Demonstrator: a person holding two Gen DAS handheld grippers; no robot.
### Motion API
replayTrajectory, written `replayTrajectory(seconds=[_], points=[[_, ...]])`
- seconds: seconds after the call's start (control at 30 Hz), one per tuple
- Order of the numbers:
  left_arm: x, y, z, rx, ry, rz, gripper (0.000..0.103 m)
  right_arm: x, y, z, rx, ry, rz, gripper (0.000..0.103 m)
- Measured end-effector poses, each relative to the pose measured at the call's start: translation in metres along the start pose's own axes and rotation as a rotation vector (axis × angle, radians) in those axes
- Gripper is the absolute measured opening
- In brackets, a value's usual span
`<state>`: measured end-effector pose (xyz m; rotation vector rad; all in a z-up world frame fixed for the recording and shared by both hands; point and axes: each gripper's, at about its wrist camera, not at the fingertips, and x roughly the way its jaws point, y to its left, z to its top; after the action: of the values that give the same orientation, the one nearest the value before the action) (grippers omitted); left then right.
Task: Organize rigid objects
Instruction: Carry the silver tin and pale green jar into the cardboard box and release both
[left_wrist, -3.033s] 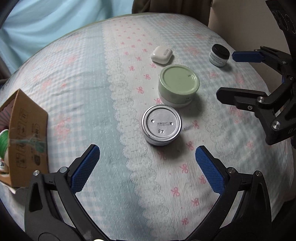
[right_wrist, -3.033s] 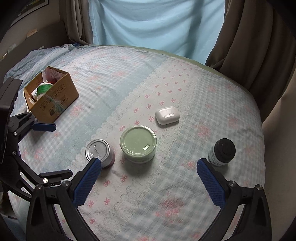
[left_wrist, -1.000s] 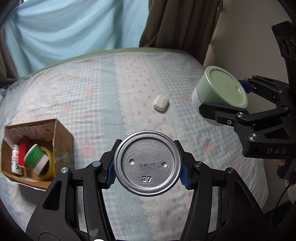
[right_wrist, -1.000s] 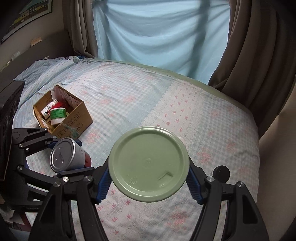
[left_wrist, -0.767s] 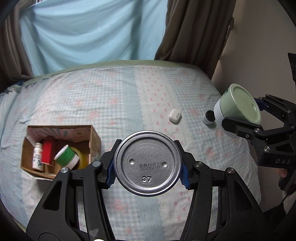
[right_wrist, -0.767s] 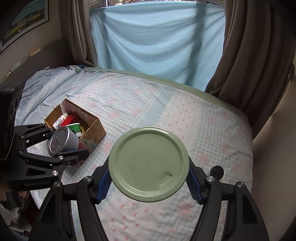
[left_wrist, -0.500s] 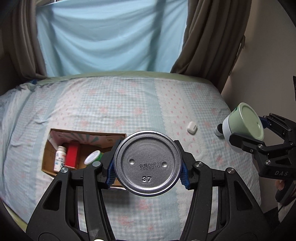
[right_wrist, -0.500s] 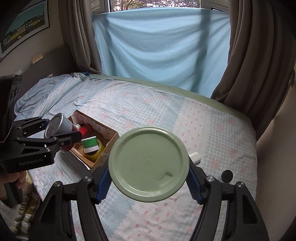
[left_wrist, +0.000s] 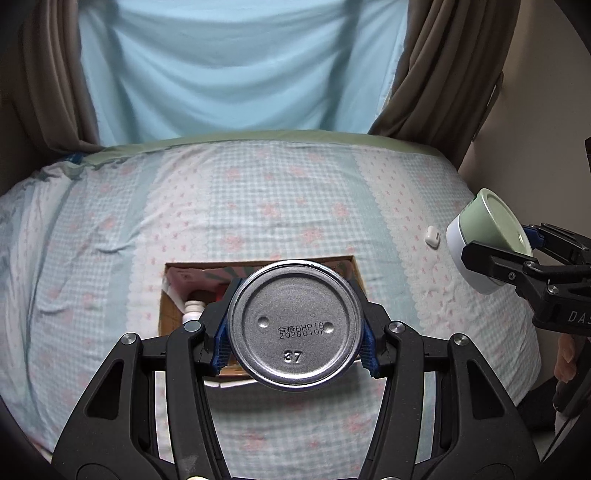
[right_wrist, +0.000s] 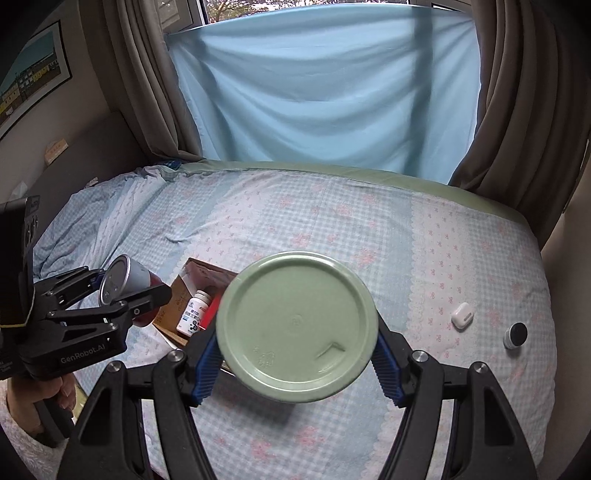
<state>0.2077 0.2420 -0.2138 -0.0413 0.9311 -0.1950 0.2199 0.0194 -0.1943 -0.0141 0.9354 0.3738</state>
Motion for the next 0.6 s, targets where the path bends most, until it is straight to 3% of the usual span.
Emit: replayTrajectory(seconds=[0.33, 0.6], points=[[0.06, 0.085, -0.022, -0.012, 0.118, -0.011, 0.05, 0.091, 0.06, 0.006, 0.092, 0.115, 0.007, 0.066], [0.127, 0.105, -0.047, -0.004, 0.22, -0.034, 0.05, 0.169, 0.073, 0.005, 0.069, 0.212, 0.02, 0.066]])
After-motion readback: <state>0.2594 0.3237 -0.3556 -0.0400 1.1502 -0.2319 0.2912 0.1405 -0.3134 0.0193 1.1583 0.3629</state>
